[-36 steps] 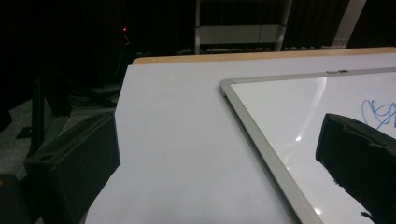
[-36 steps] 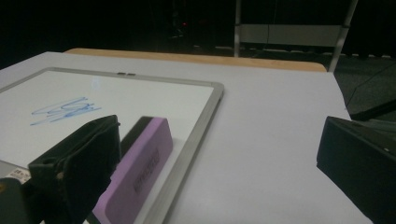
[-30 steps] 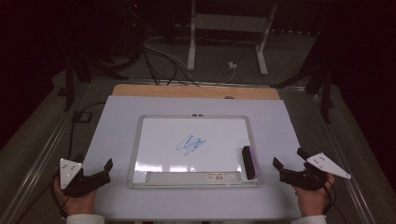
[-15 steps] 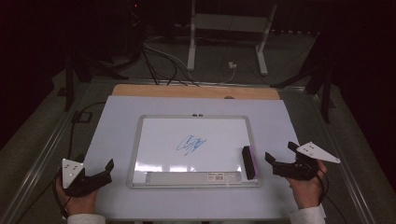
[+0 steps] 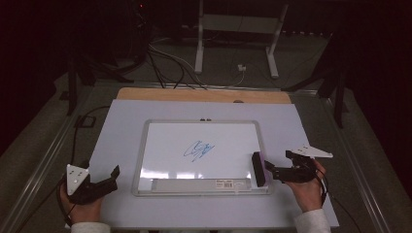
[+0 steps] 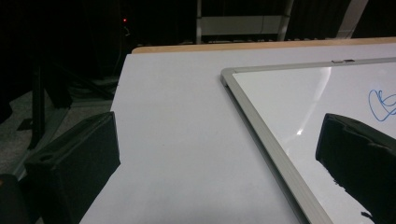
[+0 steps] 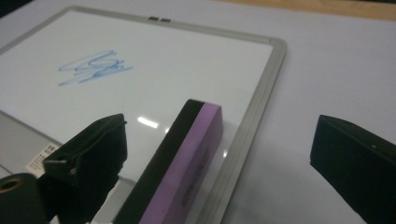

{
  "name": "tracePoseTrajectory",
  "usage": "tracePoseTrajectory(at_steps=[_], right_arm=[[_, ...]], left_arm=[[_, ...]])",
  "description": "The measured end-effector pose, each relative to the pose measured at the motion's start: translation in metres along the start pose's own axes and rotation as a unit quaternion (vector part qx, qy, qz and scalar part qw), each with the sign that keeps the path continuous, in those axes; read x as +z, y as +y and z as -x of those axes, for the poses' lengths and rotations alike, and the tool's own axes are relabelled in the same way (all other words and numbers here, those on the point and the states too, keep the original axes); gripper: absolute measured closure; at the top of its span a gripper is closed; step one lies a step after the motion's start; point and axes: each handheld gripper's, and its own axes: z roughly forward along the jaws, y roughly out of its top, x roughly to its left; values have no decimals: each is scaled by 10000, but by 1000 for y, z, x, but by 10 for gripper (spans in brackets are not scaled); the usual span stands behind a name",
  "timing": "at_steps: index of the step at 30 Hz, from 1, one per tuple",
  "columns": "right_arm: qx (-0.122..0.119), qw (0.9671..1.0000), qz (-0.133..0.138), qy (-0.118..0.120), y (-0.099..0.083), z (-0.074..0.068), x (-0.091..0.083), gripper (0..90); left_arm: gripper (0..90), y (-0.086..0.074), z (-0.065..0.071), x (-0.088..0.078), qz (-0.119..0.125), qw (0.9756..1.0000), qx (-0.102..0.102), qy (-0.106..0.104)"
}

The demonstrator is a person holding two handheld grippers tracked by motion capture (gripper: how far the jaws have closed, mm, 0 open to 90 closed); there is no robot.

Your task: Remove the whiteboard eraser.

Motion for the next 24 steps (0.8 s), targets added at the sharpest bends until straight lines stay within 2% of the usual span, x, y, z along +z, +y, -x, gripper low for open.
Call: tracePoseTrajectory(at_steps=[3,6,10,15,20,24], right_arm=[[3,10000,-94,-24,-1,-4,3,142],[-3,9995,-259,201,-3,-7,6,241],[-20,9988,-411,283,-7,-9,9,422],[-97,9983,-540,177,-11,-11,9,567],[14,9974,-667,283,-14,-11,11,628],[203,9966,-727,319,-14,-9,13,618]], left_arm=[[5,0,0,0,2,10000,-8,1],[5,0,0,0,4,10000,-11,4],[5,0,0,0,-2,10000,-13,-4],[5,0,0,0,0,10000,-10,-8],[5,0,0,0,0,10000,-11,-3],[5,0,0,0,-9,10000,-9,-1]])
